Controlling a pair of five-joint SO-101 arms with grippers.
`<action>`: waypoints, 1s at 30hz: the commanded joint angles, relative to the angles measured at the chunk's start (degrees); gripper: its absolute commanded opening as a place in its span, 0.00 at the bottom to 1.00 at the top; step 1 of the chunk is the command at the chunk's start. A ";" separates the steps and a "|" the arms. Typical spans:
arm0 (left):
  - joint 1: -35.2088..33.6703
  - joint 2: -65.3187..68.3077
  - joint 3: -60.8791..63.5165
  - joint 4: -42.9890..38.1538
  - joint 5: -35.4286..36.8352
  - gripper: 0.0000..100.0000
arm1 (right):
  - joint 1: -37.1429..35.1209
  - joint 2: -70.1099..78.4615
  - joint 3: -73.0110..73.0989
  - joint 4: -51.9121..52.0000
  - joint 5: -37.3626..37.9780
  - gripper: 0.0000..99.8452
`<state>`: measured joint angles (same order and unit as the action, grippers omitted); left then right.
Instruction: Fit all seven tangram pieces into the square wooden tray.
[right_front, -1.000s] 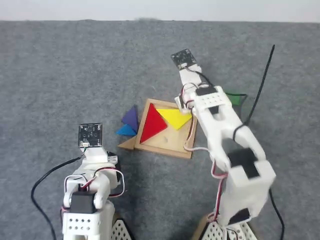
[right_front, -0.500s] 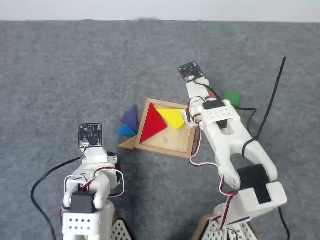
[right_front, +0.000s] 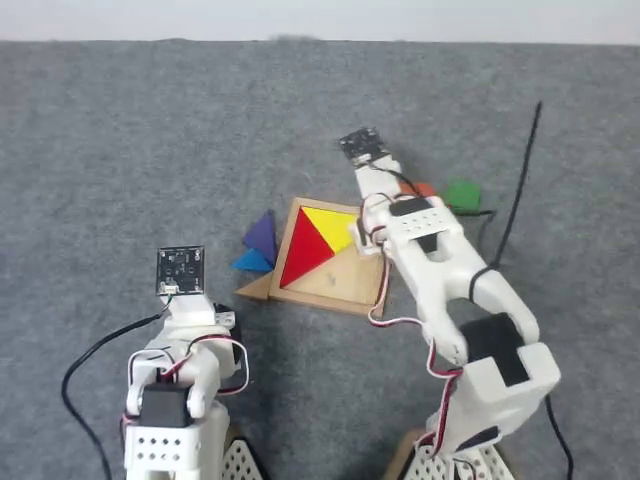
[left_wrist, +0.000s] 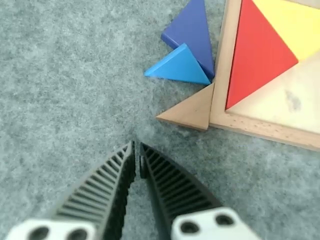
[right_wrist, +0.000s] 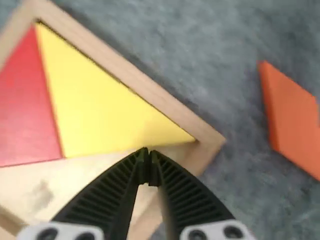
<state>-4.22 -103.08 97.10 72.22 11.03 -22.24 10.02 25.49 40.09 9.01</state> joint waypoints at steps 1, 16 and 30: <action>-0.35 -1.14 -0.66 0.09 -0.53 0.01 | -1.10 -1.10 -3.78 -0.31 0.88 0.01; -0.35 -1.14 -0.66 0.09 -0.53 0.01 | 0.75 -31.25 22.77 -0.84 -3.34 0.01; -0.35 -1.14 -0.66 0.09 -0.53 0.01 | 8.31 -31.25 19.25 0.92 -9.67 0.20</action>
<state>-4.22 -103.08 97.10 72.22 11.03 -18.20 -18.20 49.41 40.62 0.13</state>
